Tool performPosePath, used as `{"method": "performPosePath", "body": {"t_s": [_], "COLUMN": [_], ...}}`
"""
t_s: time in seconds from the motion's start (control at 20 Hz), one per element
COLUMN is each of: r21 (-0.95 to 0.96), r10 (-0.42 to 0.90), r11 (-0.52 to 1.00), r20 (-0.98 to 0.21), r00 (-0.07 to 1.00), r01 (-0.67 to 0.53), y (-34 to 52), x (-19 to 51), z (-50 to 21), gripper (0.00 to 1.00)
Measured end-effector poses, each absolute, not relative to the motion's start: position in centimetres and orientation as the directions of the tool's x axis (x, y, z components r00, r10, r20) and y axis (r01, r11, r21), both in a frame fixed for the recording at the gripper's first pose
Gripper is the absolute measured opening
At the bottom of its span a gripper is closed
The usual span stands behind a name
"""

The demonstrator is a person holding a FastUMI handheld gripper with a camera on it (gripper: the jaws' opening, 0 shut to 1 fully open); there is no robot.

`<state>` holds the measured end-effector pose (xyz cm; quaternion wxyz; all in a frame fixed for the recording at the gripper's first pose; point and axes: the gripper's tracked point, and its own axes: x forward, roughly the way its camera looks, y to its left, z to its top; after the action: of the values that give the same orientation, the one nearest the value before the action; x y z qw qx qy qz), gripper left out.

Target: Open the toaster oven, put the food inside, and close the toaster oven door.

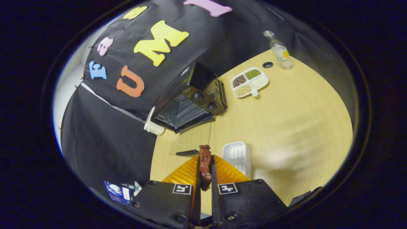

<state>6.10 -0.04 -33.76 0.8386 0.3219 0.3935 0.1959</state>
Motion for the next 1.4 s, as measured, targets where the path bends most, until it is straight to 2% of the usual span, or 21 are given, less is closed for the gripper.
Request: {"method": "performPosePath", "body": {"t_s": [0.2,0.65,0.8,0.9,1.2,1.4], "r21": [0.752,0.845,0.847,0.877,0.888,0.852], "r10": [0.588,0.493,0.393,0.346,0.239,0.202], "r11": [0.657,0.535,0.523,0.463,0.423,0.481], "r20": [-0.474,-0.336,-0.333,-0.309,-0.304,-0.337], "r00": [0.656,0.802,0.857,0.886,0.922,0.919], "r01": [-0.045,0.025,0.089,0.125,0.183,0.207], "y": [5.5,16.9,18.2,19.0,21.6,23.0], "x": [9.0,18.8,22.7,25.3,31.1,33.7], "z": [-32.8,-32.3,-33.9,-34.7,-38.0,-39.5], "gripper": [0.17,0.17,0.17,0.17,0.17,0.17]}}
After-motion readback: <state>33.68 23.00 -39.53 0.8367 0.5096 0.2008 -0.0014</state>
